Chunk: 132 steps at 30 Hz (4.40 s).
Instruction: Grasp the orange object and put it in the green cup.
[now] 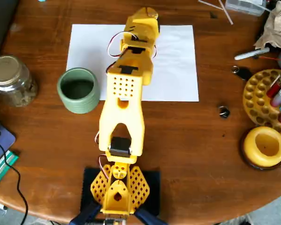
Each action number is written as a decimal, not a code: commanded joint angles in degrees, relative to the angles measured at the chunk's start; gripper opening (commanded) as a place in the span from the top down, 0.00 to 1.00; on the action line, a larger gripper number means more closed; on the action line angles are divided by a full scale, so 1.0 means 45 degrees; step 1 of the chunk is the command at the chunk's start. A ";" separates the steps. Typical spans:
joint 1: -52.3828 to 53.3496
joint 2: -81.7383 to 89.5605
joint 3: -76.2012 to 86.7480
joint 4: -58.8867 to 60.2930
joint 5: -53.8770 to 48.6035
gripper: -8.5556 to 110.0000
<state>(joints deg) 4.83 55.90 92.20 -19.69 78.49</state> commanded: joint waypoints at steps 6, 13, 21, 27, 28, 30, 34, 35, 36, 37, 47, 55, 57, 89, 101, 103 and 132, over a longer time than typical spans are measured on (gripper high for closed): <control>-0.0918 -0.0059 0.0098 -0.0527 0.0293 0.75; -0.1914 0.2246 0.2871 -0.0605 0.0977 0.66; -0.1953 0.4492 0.6523 -0.1875 0.1016 0.65; -0.1680 0.2656 0.7539 -0.5293 0.0781 0.65; -0.1641 0.2246 0.7656 -0.5996 0.0781 0.66; -0.1562 0.1445 0.7891 -0.7402 0.0703 0.67; -0.1504 0.0977 0.8125 -0.8125 0.0703 0.67; -0.1504 0.0977 0.8164 -0.8125 0.0703 0.67; -0.1504 0.0957 0.8203 -0.8125 0.0703 0.67; -0.1504 0.0918 0.8223 -0.8145 0.0703 0.67; -0.1113 -0.0430 0.7754 -0.9336 0.0742 0.70; -0.0957 -0.1504 0.6855 -0.9883 0.0723 0.79; -0.0879 -0.1758 0.6562 -0.9961 0.0723 0.86; -0.1660 -0.3184 0.5371 -1.1523 0.0840 0.69; -0.1230 -0.4551 0.3535 -1.1289 0.0937 0.91; -0.1172 -0.4570 0.3496 -1.1270 0.0937 0.93; -0.3770 1.5234 1.3047 0.1562 0.2539 0.93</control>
<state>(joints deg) -10.11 116.54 147.92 -15.21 89.12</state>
